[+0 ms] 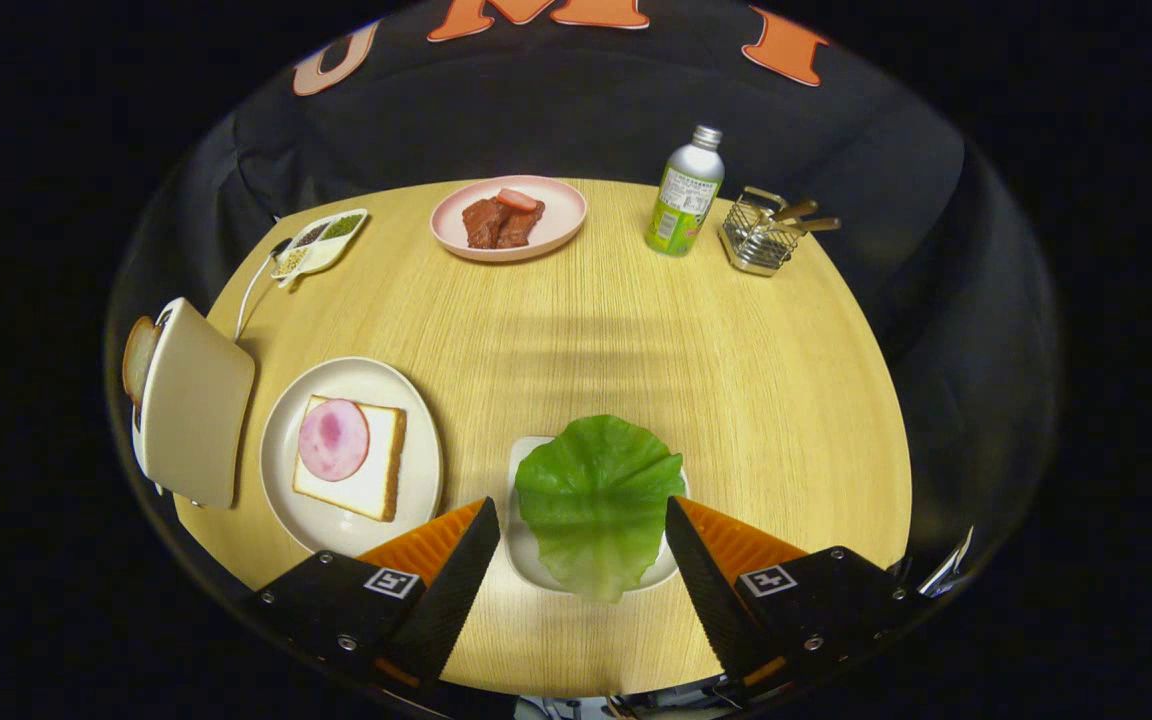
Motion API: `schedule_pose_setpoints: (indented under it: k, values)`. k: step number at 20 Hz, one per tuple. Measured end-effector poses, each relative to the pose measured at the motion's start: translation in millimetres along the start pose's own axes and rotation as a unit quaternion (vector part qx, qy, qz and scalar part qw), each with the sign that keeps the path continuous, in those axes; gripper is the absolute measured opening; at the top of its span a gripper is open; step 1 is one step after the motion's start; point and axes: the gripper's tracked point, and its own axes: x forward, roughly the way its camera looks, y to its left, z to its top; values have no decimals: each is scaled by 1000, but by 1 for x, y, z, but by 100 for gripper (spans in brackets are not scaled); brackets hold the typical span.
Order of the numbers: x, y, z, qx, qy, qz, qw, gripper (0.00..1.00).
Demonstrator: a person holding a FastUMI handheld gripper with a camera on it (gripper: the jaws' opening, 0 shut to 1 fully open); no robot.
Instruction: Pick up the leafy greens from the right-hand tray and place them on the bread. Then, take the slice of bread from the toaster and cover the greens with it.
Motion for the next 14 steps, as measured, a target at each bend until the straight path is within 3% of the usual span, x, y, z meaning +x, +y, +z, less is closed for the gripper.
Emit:
schedule_pose_setpoints:
  k: [14]
  values:
    - [65,-7,-27,-16,132,-12,991,100]
